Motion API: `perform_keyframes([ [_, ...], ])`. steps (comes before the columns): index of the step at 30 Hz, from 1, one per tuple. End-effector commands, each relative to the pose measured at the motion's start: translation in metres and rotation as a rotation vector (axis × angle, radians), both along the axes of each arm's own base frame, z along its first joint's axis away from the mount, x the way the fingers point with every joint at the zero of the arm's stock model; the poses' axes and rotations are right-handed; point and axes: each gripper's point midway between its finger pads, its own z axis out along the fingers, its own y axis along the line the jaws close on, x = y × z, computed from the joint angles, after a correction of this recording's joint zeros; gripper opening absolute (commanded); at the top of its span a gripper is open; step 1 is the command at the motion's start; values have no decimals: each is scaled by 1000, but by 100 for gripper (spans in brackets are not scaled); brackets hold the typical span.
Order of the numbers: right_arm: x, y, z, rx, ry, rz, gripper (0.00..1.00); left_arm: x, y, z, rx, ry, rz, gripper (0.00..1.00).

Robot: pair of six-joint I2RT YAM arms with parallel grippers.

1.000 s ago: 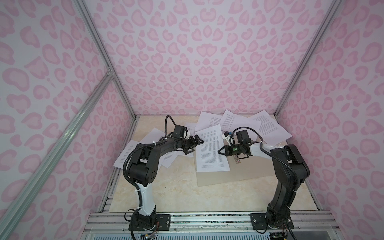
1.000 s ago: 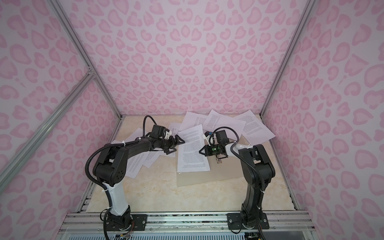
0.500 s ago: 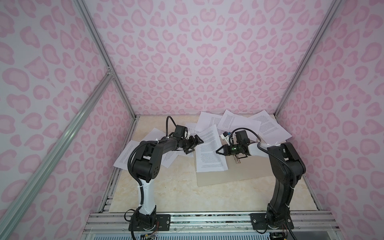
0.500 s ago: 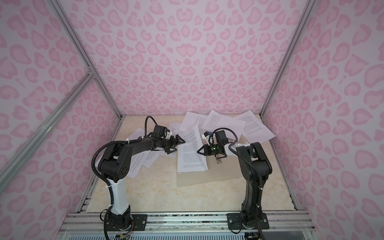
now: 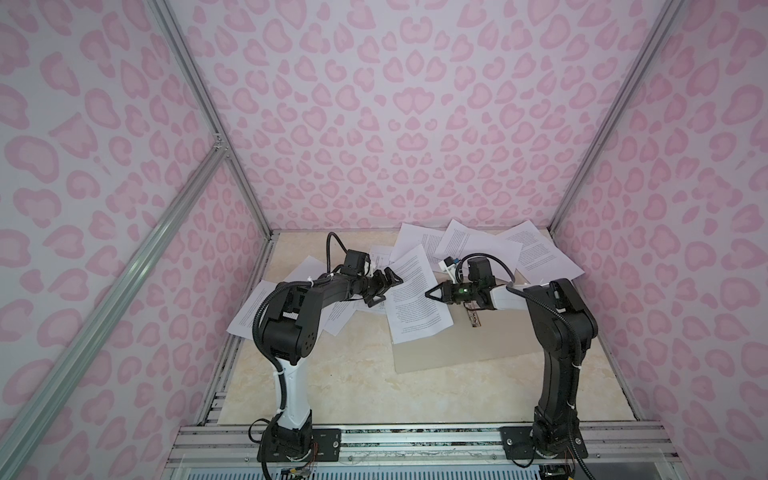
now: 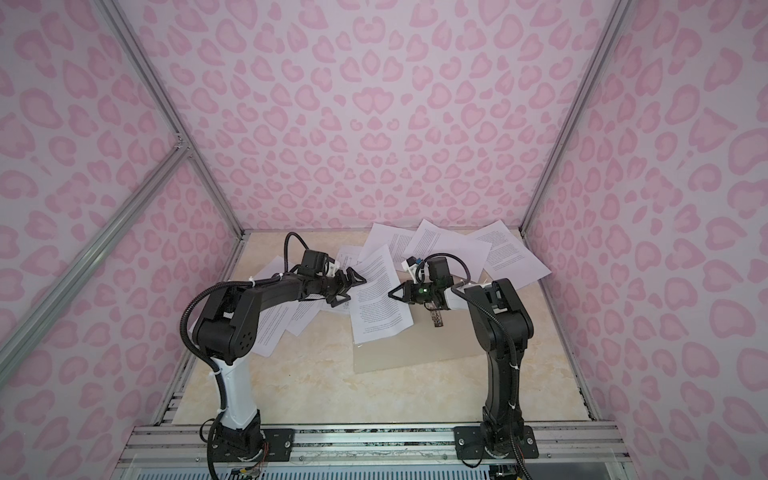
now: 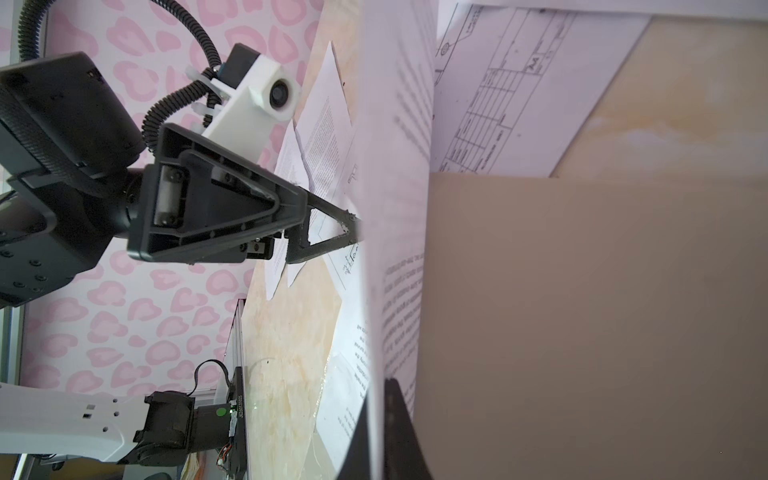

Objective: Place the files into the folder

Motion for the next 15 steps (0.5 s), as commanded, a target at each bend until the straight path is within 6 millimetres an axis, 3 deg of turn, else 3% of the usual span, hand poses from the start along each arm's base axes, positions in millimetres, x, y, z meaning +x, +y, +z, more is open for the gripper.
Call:
perform_keyframes([
  [1, -15, -2, -9, -35, 31, 49, 0, 2, 3, 9, -2, -9, 5, 98],
  [8, -30, -12, -21, -154, 83, 138, 0, 5, 5, 1, -8, 4, 13, 98],
  [15, -24, -31, -16, -198, 54, 128, 0, 4, 4, -6, -6, 18, 8, 98],
])
